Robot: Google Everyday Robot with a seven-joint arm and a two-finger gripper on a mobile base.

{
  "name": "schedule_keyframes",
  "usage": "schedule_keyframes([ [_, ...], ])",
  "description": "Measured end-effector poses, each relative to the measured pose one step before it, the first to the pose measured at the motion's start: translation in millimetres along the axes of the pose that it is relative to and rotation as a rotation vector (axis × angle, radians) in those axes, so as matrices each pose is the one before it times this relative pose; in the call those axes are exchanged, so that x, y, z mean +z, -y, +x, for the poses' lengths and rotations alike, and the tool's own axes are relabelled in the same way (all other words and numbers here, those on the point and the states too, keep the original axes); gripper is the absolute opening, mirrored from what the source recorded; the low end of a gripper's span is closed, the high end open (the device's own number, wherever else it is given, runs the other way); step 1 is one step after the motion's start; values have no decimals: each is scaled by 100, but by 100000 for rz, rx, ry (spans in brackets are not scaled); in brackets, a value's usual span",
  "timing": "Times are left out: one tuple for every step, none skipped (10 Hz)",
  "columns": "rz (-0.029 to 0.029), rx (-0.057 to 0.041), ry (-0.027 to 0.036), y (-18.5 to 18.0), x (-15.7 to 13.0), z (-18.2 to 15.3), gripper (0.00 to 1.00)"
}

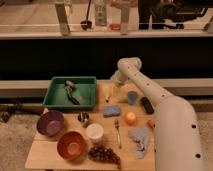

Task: Place banana in metal cup

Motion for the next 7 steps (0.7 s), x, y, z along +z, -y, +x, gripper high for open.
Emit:
schedule_keyframes([
  [30,745,324,81,173,48,80],
  [40,814,418,84,168,25,80],
  [-98,786,166,60,237,88,80],
  [-33,677,209,110,197,20,80],
  [-268,274,66,2,157,15,80],
  [-190,531,158,66,160,67,80],
  [-137,255,31,49,76,87,80],
])
